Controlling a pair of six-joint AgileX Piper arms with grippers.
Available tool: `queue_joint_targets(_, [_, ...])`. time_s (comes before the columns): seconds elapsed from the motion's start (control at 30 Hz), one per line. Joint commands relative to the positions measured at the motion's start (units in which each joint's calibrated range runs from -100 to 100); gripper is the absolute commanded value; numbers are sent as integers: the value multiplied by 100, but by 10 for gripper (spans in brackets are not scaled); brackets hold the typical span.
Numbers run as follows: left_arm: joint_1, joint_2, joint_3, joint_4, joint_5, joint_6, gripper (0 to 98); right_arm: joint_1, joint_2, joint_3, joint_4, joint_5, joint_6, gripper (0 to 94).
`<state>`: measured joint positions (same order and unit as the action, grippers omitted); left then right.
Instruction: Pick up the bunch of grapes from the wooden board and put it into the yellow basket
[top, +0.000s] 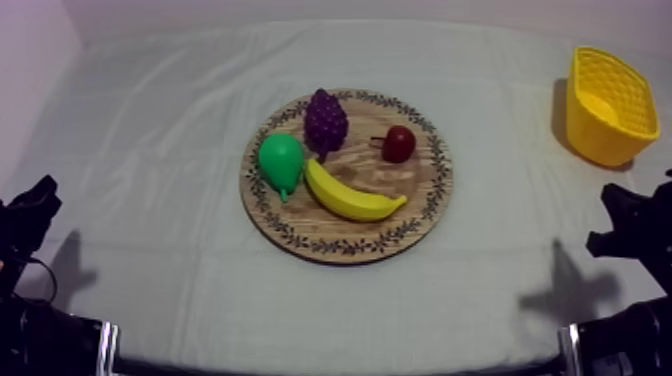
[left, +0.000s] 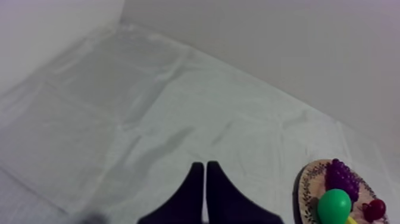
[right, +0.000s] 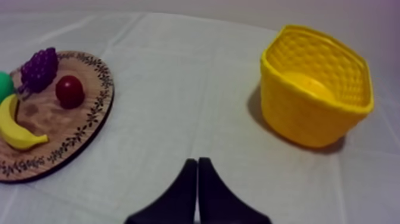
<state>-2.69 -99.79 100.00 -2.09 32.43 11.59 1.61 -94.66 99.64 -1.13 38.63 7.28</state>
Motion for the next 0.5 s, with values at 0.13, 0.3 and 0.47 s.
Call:
queue_joint_targets(0.13, [-3, 5, 0, 1, -1, 0, 1, 196, 1043, -706, -413, 11, -20, 6])
queue_joint_targets(0.3, [-3, 5, 0, 1, -1, 1, 1, 310, 2170, -2072, -806, 163, 101, 6])
queue_joint_targets(0.47, [-3, 5, 0, 1, -1, 1, 1, 83, 3061, -3390, -892, 380, 56, 6])
